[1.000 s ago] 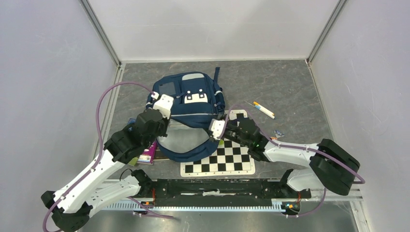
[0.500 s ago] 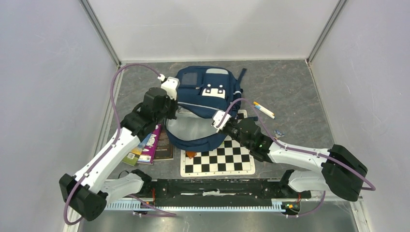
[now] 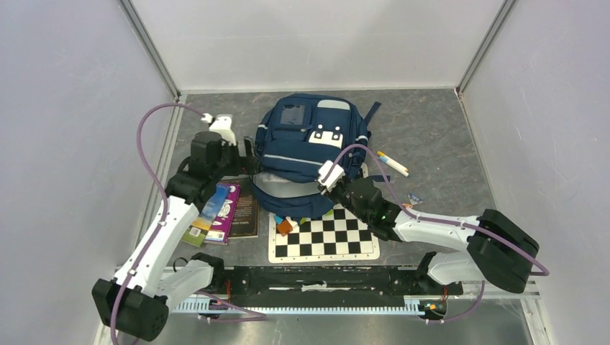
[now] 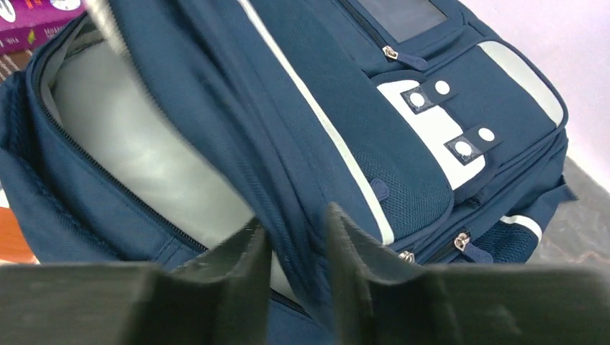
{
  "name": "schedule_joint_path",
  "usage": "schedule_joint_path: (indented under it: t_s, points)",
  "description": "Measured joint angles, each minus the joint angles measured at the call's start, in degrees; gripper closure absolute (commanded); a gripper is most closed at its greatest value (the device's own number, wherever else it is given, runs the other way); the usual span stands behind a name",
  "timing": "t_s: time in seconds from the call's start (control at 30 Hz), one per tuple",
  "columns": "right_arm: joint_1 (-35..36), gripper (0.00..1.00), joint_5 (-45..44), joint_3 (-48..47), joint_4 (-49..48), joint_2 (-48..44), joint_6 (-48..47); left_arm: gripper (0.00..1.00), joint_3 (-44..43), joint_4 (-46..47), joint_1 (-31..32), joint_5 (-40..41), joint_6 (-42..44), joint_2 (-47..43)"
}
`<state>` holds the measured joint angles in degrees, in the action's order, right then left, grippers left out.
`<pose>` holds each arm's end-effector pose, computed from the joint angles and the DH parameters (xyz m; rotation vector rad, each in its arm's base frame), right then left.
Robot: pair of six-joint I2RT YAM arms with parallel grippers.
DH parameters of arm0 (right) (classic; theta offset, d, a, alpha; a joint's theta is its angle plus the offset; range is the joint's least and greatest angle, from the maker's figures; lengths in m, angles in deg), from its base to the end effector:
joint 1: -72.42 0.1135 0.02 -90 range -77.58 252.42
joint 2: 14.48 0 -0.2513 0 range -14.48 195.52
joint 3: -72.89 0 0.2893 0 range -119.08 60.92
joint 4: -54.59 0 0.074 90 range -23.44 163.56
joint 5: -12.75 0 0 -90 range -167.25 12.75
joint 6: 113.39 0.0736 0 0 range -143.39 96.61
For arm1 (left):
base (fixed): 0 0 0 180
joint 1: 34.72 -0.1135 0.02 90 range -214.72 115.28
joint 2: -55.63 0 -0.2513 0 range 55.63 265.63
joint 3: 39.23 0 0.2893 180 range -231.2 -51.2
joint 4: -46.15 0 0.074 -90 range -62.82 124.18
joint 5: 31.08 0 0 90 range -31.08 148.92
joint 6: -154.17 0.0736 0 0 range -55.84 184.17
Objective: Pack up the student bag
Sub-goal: Pick up the book from the center of the board.
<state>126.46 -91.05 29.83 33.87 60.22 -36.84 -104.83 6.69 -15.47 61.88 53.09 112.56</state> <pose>0.2155 0.2672 0.1766 -0.8300 1.5584 0.3036 0.2803 -0.0939 0.2922 0.1199 2.1150 -0.2620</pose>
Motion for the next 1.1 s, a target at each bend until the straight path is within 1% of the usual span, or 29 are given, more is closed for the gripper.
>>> schedule_joint_path:
  t_s: [0.07,0.1,0.13,0.2,0.33,0.43,0.6,0.7,0.9,1.1]
  points:
    - [0.0,0.23,0.2,0.1,0.3,-0.2,1.5,0.0,1.0,-0.2,-4.6,-0.9,-2.4,-0.5]
    - [0.0,0.15,0.3,0.1,0.9,-0.4,1.7,0.0,1.5,-0.2,-6.7,-1.6,-3.4,-0.5]
    - [0.0,0.11,0.7,0.1,1.4,-0.7,2.4,0.0,2.4,-0.2,-10.2,-2.7,-5.0,-0.5]
    - [-0.1,0.06,1.9,0.2,3.2,-2.0,2.9,0.0,4.2,0.0,-15.7,-4.2,-8.0,-0.6]
    - [-0.2,0.03,5.6,0.2,5.7,-5.5,3.6,0.0,10.1,0.2,-29.6,-6.2,-15.2,-2.4]
    - [-0.2,0.02,7.9,0.2,6.2,-8.0,4.1,0.0,14.1,-0.6,-35.8,-4.4,-19.9,-6.5]
    - [-0.2,0.02,9.8,0.2,6.3,-10.5,4.6,0.0,18.1,-3.8,-41.2,3.1,-27.0,-16.3]
    - [-0.2,0.02,10.3,0.2,6.8,-10.7,4.6,0.0,20.4,-6.3,-45.2,6.8,-30.9,-20.0]
    - [-0.2,0.02,10.4,0.2,8.5,-11.0,4.3,0.0,24.4,-10.4,-51.8,11.9,-35.5,-19.7]
    - [-0.2,0.02,10.4,0.2,9.3,-11.8,3.5,0.0,24.9,-13.4,-55.5,17.1,-37.5,-19.1]
